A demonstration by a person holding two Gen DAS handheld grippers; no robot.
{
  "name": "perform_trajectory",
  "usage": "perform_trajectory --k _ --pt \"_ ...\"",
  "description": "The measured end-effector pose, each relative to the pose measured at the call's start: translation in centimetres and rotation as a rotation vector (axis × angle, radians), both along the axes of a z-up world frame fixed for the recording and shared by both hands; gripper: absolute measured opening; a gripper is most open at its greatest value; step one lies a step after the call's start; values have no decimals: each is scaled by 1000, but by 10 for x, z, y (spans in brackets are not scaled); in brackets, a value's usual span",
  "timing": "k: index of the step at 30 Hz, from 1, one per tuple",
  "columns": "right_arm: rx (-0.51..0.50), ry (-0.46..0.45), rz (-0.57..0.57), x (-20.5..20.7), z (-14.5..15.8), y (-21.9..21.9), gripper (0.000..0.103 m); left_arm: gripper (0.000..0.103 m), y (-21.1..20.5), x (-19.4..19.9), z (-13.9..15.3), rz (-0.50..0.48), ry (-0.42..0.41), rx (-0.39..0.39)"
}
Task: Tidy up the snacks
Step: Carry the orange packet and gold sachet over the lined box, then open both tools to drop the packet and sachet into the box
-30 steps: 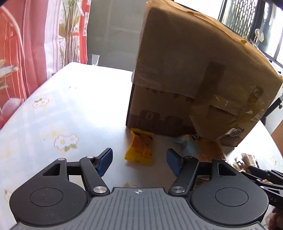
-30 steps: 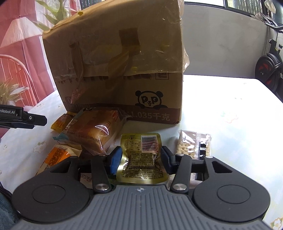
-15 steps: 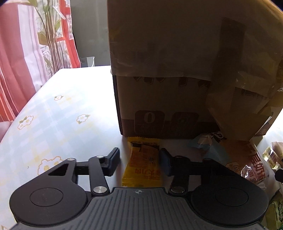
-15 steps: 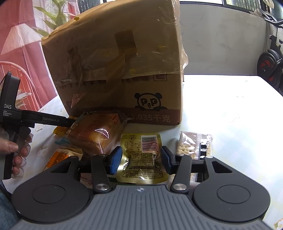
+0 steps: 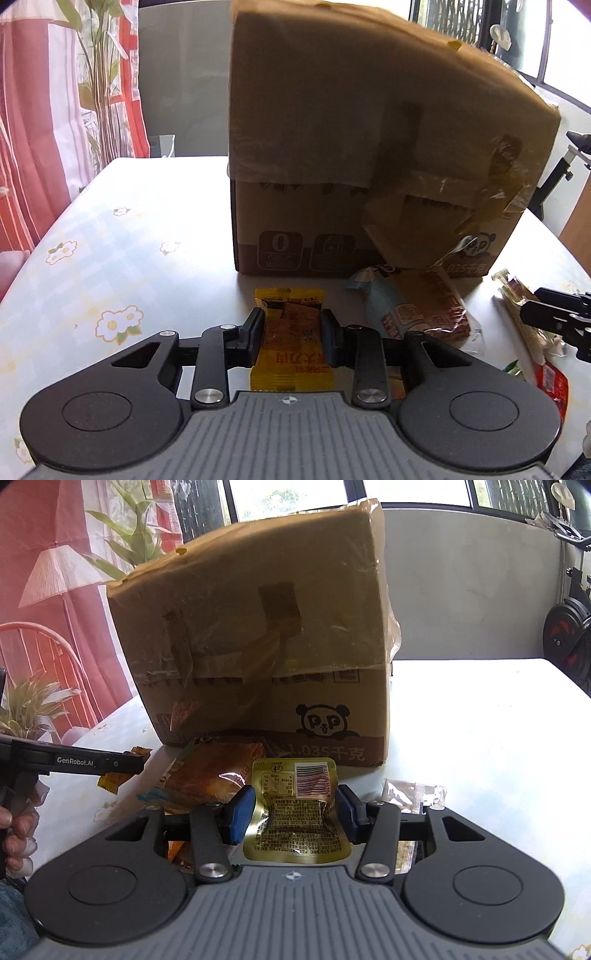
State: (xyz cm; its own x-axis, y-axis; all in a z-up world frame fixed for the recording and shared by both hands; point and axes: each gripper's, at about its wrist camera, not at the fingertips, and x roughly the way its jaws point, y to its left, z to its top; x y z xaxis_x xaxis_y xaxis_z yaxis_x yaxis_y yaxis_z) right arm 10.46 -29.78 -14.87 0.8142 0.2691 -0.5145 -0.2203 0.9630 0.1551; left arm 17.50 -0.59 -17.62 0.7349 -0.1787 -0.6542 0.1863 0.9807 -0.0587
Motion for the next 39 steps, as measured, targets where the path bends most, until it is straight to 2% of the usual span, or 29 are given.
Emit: perform_trajectory --k 4,10,12,16,20,23,26,29,31,35,36,38,39 --pt "3 -56 -2 -7 15 -2 50 34 -2 -11 24 -36 -57 -15" --pt "24 -146 9 -15 47 -4 50 34 -9 -19 77 -86 -202 -39" --pt "20 -195 23 -16 61 -2 50 34 -13 -14 98 -102 -263 -47" --pt "32 -273 56 -8 92 3 50 34 -20 1 130 -120 -328 -51" --pt "53 -348 72 4 121 4 50 35 -36 14 155 -131 -407 -23" --pt "38 -392 86 22 137 7 50 35 -55 32 167 -136 -432 -10" --pt "29 -407 65 55 146 7 50 35 -75 62 170 -103 -396 -15" --pt "43 -360 39 95 149 5 50 35 -85 90 162 -73 -322 -51" --pt "20 -325 19 111 147 5 50 35 -88 109 153 -71 -241 -83" --pt "-4 -252 -14 127 140 0 51 36 -94 122 134 -65 -182 -62" --pt "-12 -240 -19 127 138 -2 52 38 -95 124 131 -67 -166 -51" --pt "-29 -219 -10 129 135 -3 58 58 -94 123 128 -70 -153 -40" --pt "-37 -209 -9 129 134 -3 58 62 -92 119 128 -73 -164 -44"
